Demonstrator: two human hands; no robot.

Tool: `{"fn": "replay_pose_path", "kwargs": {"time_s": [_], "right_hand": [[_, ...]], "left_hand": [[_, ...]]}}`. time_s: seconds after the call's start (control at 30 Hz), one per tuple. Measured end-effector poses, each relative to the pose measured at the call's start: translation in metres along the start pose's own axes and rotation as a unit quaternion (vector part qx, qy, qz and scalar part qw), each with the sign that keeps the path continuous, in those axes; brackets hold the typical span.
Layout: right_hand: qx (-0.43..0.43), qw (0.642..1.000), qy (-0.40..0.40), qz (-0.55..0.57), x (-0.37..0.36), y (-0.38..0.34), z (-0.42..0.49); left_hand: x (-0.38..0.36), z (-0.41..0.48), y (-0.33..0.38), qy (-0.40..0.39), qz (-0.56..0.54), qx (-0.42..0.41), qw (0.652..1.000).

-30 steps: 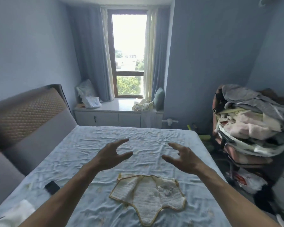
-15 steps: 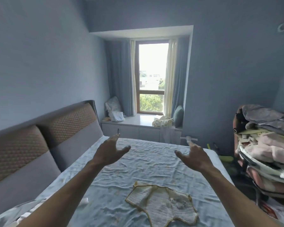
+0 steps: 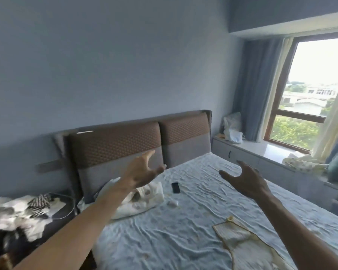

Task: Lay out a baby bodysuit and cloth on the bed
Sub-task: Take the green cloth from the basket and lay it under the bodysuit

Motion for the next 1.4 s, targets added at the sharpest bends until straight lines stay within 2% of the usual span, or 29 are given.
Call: {"fn": "replay_pose_path", "kwargs": {"time_s": [0.17,0.33,0.53,0.8,1.0,1.13,1.4], "right_hand": [[0.106,0.992,-0.047,0.046,-0.06,-0.125,0.018],[0.206,0.969,-0.104,0.087,-0.126,-0.258,0.016],[0.317,0.925,-0.148,0.15,-0.185,-0.402,-0.01],[0.44,0.855,-0.215,0.172,-0.259,-0.568,-0.058],[0.526,0.775,-0.282,0.208,-0.329,-0.684,-0.105],[0.585,0.708,-0.337,0.207,-0.386,-0.754,-0.136],[0.696,0.538,-0.44,0.18,-0.5,-0.843,-0.217]], "left_hand": [[0.089,-0.057,-0.1,0.067,0.016,0.101,0.992],[0.172,-0.126,-0.197,0.125,0.05,0.198,0.971],[0.252,-0.2,-0.281,0.186,0.063,0.289,0.937],[0.318,-0.292,-0.36,0.267,0.077,0.386,0.88],[0.343,-0.359,-0.418,0.333,0.066,0.474,0.813],[0.343,-0.397,-0.45,0.38,0.084,0.542,0.745],[0.291,-0.446,-0.503,0.475,0.044,0.64,0.602]]}}
Point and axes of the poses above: each hand's wrist, its own z-axis towards the middle knuckle, its own x-axis out of the back of the hand, y = z × x, the point moved 7 cm from there along z, towards the middle knuckle, and after that the axes turned 6 degrees about x, right-handed, at the moved point
